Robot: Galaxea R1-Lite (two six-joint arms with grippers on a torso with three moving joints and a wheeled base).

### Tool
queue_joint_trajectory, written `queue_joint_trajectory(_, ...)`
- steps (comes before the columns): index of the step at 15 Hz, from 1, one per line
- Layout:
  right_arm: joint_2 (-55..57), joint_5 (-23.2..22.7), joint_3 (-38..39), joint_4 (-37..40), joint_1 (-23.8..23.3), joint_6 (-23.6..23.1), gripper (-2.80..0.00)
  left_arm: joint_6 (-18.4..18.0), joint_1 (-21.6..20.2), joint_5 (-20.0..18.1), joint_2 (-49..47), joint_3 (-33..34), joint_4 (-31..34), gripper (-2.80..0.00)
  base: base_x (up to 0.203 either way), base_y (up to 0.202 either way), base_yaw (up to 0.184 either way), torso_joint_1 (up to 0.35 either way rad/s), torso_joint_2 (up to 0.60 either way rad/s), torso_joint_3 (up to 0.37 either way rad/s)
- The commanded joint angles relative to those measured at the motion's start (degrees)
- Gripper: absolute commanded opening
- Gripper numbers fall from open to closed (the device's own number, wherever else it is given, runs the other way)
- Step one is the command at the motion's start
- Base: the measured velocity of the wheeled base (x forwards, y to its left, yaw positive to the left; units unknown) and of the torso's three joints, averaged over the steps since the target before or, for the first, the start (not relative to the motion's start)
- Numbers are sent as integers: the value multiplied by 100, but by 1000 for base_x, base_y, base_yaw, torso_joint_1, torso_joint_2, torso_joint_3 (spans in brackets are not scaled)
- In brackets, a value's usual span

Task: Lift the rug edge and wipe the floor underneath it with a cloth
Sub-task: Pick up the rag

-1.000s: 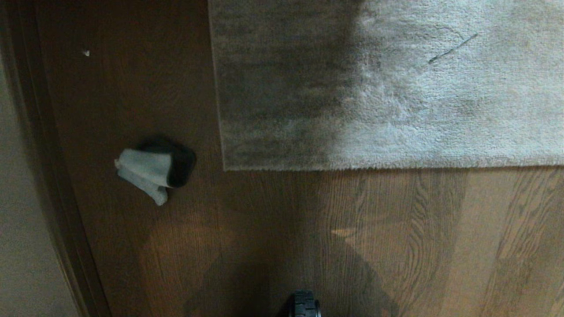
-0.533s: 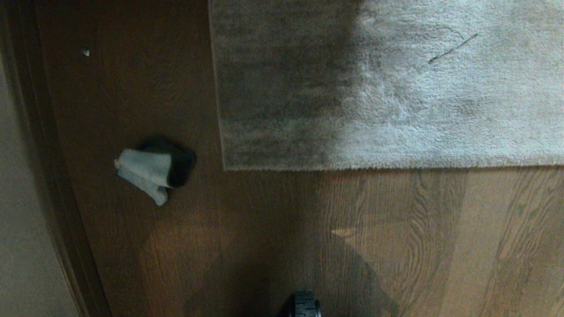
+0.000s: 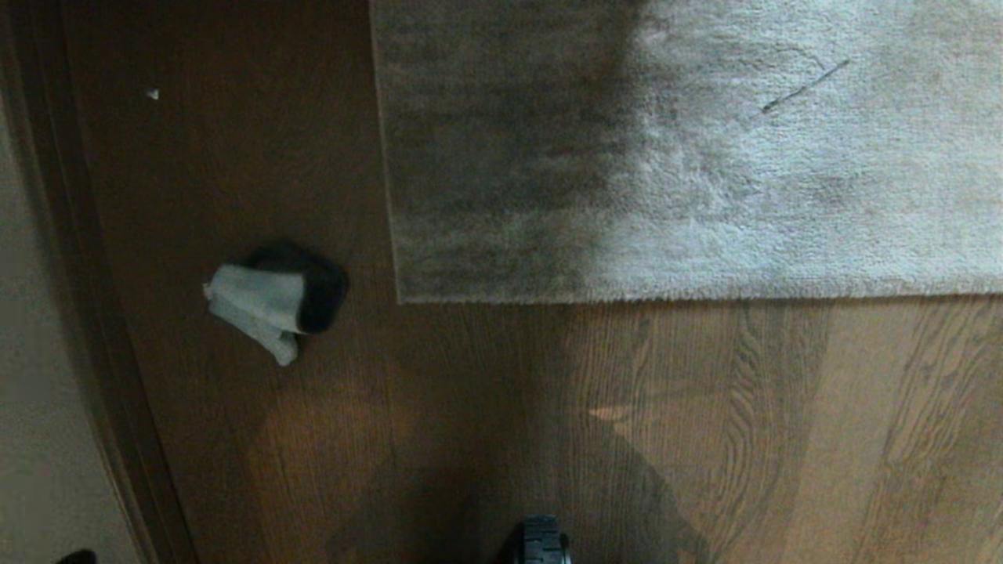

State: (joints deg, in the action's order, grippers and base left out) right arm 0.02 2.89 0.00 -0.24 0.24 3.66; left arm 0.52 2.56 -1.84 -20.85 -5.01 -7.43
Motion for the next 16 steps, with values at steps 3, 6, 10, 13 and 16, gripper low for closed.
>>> queue_joint_trajectory(3,-2,1,0,-2,2,3,-280,-136,20,-2,-1660,-148,-1178,-280,0,0,0,0,0,0)
queue_joint_trajectory(6,-2,1,0,-2,-2,3,-280,-330,9,0,-2351,-332,-2031,-280,0,0,0,0,0,0)
queue_joint_trajectory(10,-2,1,0,-2,2,3,-280,-440,-27,105,-2608,-586,-2242,-280,0,0,0,0,0,0)
queue_joint_trajectory(13,-2,1,0,-2,-4,3,-280,-442,-28,224,-2774,-669,-2356,-280,0,0,0,0,0,0)
queue_joint_trajectory(16,-2,1,0,-2,-3,3,-280,-434,-28,355,-3150,-722,-2712,-280,0,0,0,0,0,0)
